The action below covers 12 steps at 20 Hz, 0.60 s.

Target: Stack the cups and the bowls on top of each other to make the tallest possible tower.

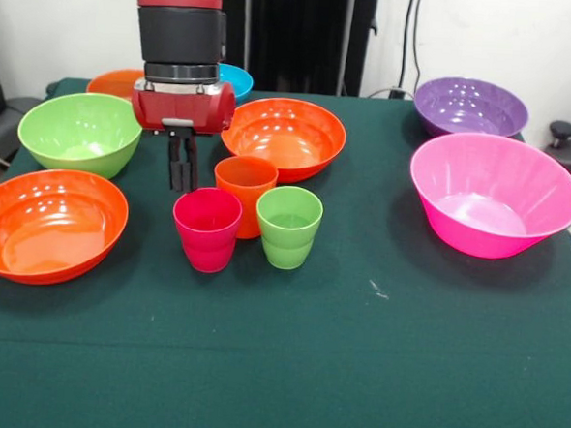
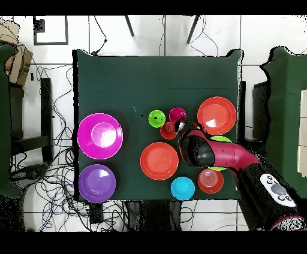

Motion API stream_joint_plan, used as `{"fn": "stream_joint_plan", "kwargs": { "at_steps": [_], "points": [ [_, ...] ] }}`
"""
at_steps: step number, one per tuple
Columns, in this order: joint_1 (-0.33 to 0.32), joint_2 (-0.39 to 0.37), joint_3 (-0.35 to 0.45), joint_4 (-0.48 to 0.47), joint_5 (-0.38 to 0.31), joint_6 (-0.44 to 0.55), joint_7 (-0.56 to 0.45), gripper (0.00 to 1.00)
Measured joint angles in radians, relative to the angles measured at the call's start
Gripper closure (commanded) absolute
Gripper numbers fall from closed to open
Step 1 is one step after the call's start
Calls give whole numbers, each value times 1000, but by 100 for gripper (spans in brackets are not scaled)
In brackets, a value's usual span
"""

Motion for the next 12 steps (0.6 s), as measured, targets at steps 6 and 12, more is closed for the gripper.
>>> {"fn": "stream_joint_plan", "kwargs": {
  "at_steps": [6, 12],
  "points": [
    [19, 8, -13, 0, 12, -15, 0, 100],
    [33, 8, -27, 0, 20, -26, 0, 100]
  ]
}}
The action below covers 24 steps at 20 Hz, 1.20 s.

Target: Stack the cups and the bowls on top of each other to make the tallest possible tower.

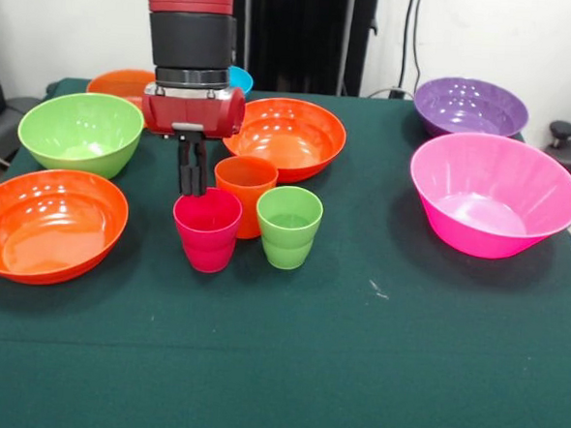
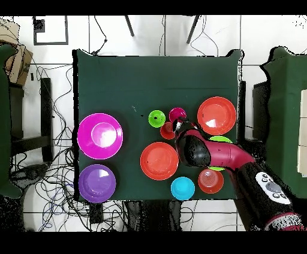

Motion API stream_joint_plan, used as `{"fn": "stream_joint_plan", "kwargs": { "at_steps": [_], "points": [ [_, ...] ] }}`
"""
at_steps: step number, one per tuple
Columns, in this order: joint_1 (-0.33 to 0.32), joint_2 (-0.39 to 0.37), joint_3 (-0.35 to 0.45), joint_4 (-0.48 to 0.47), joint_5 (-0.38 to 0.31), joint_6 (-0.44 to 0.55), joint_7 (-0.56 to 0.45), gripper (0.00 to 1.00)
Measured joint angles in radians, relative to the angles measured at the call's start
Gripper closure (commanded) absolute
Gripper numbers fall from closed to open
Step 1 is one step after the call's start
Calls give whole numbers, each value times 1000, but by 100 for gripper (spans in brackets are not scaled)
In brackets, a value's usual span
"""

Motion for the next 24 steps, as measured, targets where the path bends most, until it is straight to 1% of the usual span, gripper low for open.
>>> {"fn": "stream_joint_plan", "kwargs": {
  "at_steps": [9, 17, 24],
  "points": [
    [4, 15, -8, 0, 9, -19, 0, 100],
    [6, 74, -16, -1, 14, -42, 0, 100],
    [14, 106, -19, -1, 19, -44, 0, 100]
  ]
}}
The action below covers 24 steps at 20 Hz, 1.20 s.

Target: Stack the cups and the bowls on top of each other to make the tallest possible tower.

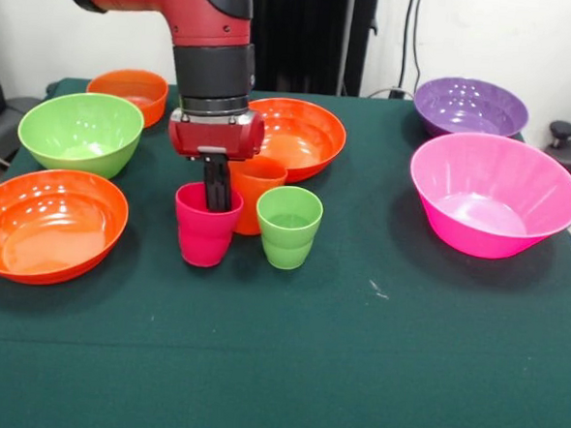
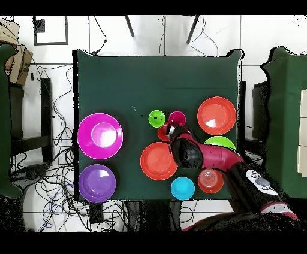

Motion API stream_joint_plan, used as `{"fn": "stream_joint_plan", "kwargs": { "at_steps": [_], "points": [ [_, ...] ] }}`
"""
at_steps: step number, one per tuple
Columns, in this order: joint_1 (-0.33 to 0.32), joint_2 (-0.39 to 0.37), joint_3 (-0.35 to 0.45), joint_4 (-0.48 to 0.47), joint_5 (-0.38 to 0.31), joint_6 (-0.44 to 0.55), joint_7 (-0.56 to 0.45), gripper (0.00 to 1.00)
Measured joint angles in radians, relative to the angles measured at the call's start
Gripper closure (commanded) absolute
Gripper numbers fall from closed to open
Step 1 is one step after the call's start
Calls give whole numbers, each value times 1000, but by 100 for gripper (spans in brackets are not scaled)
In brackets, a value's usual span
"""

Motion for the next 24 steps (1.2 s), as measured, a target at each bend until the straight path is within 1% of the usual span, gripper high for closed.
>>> {"fn": "stream_joint_plan", "kwargs": {
  "at_steps": [8, 18, 24],
  "points": [
    [1, 24, 0, -1, 1, 0, 0, 100],
    [-3, 24, 0, -12, 1, 0, 0, 100],
    [-19, 24, 9, -35, 1, 0, 0, 100]
  ]
}}
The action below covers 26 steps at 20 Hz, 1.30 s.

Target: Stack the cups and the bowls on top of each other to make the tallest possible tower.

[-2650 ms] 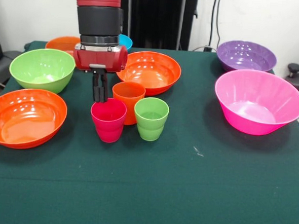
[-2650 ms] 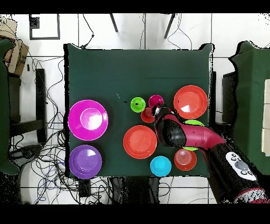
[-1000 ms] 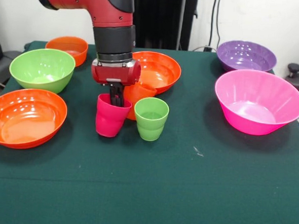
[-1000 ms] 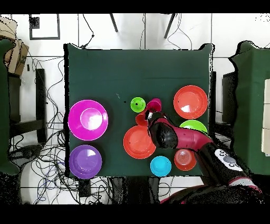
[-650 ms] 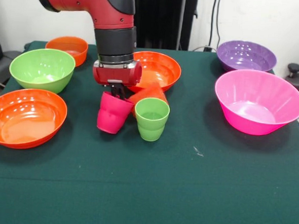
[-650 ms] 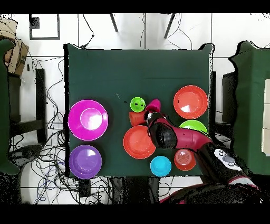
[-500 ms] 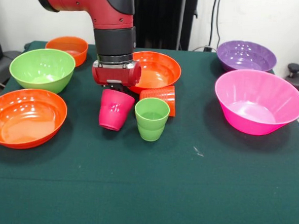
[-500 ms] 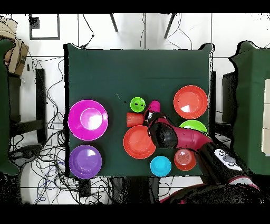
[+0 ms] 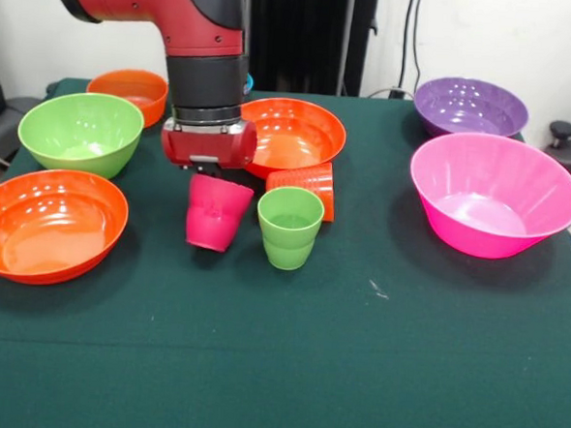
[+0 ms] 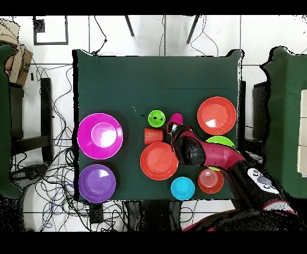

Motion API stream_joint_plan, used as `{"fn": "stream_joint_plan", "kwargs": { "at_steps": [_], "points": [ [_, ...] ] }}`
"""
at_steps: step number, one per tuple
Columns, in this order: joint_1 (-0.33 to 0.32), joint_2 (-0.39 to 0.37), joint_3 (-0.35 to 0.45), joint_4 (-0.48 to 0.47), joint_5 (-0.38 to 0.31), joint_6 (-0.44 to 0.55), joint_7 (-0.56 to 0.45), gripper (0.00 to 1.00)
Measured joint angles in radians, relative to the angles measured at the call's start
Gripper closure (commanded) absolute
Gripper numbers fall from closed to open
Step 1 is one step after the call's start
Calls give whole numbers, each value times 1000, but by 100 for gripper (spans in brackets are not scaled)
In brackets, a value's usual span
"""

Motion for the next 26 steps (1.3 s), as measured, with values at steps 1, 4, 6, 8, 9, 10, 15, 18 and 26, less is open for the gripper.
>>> {"fn": "stream_joint_plan", "kwargs": {
  "at_steps": [1, 4, 6, 8, 9, 10, 15, 18, 26],
  "points": [
    [-3, 0, 2, -4, 0, 0, 0, 100],
    [-13, 0, 9, -16, 0, 0, 0, 100],
    [-14, 0, 10, -19, 0, 0, 0, 100],
    [-18, 0, 15, -29, 0, 0, 0, 100],
    [-20, 0, 17, -32, 0, 0, 0, 100],
    [-20, 0, 18, -33, 0, 0, 0, 100],
    [-22, 0, 24, -42, 0, 0, 0, 100],
    [-22, 0, 26, -48, 0, 0, 0, 100],
    [-21, 0, 29, -50, 0, 0, 0, 100]
  ]
}}
